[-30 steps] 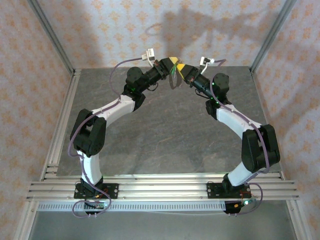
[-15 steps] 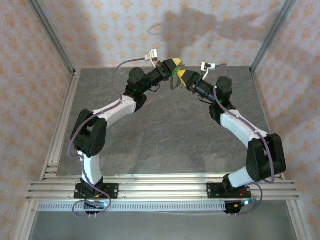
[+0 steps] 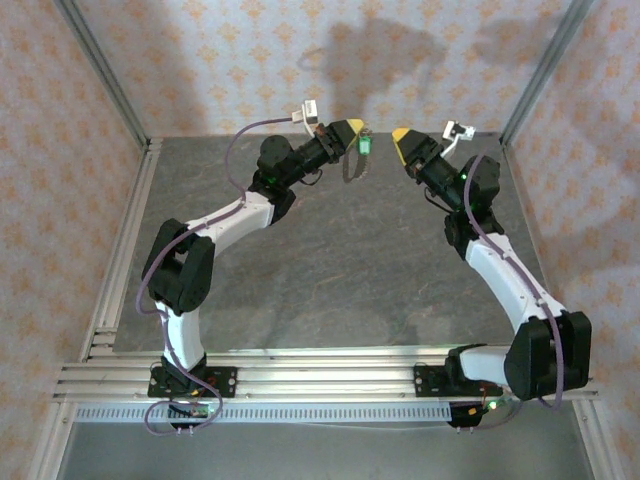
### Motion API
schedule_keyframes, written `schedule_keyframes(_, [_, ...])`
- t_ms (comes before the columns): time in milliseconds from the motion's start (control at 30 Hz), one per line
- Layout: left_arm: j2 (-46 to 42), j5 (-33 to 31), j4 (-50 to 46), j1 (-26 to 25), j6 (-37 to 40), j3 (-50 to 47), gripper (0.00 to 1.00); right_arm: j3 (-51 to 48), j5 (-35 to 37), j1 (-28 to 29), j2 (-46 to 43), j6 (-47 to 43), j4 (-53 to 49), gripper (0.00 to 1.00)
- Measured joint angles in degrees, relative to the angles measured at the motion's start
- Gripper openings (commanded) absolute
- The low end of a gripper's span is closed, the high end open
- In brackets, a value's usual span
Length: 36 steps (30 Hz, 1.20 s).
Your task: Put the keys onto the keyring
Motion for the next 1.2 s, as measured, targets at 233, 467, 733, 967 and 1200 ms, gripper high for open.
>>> schedule_keyframes(233, [-0.07, -0.46, -1.62, -0.37, 1.49, 0.00, 0.00, 3.67, 6.54, 4.81, 3.37, 0.81, -0.42, 0.36])
schedule_keyframes(467, [-0.07, -0.61, -1.77, -0.66, 2.34, 0.00, 0.00, 3.67, 8.74, 6.10, 5.62, 1.33, -1.20, 0.36])
schedule_keyframes(733, [-0.07, -0.61, -1.77, -0.63, 2.36, 0.00, 0.00, 3.67, 9.66, 6.32, 6.08, 1.33, -1.27, 0.34])
schedule_keyframes(967, [-0.07, -0.61, -1.77, -0.63, 2.36, 0.00, 0.00, 3.80, 9.68, 6.69, 7.80, 1.33, -1.27, 0.30])
schedule_keyframes(1200, [-0.07, -0.61, -1.77, -0.63, 2.36, 0.00, 0.00, 5.53, 9.66, 7.04, 8.61, 1.31, -1.25, 0.28])
